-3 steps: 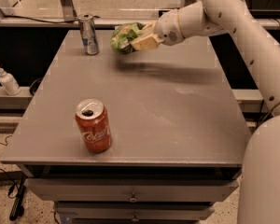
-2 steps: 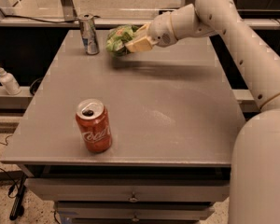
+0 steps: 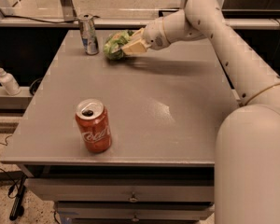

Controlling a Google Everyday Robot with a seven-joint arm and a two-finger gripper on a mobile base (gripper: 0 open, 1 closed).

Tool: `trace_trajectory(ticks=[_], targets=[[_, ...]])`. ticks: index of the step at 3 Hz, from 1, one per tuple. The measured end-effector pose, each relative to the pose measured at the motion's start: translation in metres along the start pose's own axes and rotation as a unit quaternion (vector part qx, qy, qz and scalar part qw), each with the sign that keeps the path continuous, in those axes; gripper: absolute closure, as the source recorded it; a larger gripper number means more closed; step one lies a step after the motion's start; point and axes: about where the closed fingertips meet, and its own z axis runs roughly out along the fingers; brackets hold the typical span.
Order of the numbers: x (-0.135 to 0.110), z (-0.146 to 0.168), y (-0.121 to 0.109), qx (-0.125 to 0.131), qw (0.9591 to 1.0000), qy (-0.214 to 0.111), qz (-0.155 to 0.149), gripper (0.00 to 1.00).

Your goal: Move green jalapeno chip bag near redbull can

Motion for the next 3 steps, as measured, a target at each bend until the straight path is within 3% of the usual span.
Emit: trace_trajectory(ticks=[3], targets=[[-0.020, 0.019, 0.011, -0.025, 0.9996, -0.015, 0.001, 0.12]])
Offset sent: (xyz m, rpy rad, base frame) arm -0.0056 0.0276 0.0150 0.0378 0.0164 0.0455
